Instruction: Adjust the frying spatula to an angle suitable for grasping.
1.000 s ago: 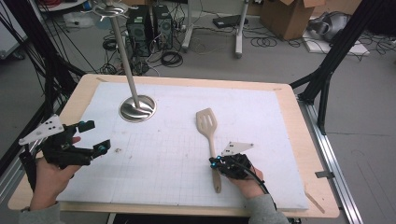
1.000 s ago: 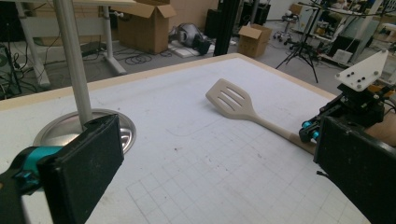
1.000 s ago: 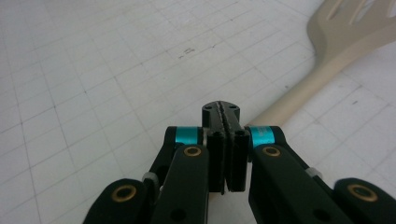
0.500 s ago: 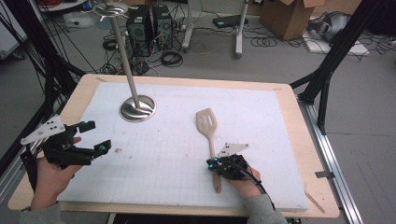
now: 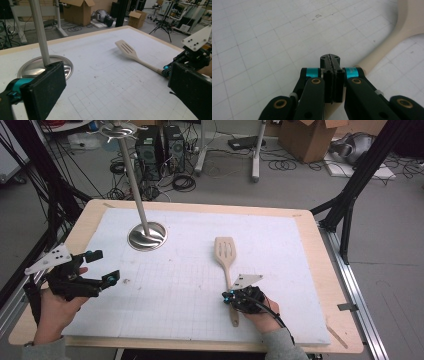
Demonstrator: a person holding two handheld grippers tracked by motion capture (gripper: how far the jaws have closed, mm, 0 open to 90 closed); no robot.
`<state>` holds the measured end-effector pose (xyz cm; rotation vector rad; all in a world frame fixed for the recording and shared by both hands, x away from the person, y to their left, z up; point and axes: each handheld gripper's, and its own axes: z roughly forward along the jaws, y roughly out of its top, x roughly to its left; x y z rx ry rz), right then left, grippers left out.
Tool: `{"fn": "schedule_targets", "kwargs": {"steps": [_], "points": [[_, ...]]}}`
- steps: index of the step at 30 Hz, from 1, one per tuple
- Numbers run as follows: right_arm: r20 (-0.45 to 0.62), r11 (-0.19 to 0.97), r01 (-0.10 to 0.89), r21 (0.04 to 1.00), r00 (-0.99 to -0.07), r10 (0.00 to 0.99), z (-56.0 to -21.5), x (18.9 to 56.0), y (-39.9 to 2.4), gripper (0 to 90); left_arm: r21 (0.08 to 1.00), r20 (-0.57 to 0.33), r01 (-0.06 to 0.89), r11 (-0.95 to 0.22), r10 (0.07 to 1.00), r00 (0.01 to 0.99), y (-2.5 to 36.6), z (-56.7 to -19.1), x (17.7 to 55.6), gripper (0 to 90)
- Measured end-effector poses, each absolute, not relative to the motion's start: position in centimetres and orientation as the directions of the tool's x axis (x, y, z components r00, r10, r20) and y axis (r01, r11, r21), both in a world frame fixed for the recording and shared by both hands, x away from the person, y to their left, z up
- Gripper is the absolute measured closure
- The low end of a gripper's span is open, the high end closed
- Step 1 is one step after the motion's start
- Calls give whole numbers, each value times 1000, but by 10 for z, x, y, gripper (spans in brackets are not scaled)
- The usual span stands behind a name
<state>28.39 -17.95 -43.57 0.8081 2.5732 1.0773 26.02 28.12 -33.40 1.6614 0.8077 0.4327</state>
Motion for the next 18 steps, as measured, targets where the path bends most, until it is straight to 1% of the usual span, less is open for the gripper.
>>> {"fn": "schedule_targets", "kwargs": {"steps": [7,18], "points": [[-45,594,382,709,-815,578,-433,281,-181,900,956,-140,281,-82,714,686,281,-336,261,21],[-53,601,377,705,-816,575,-432,279,-187,900,957,-145,281,-74,718,681,284,-336,259,20]]}}
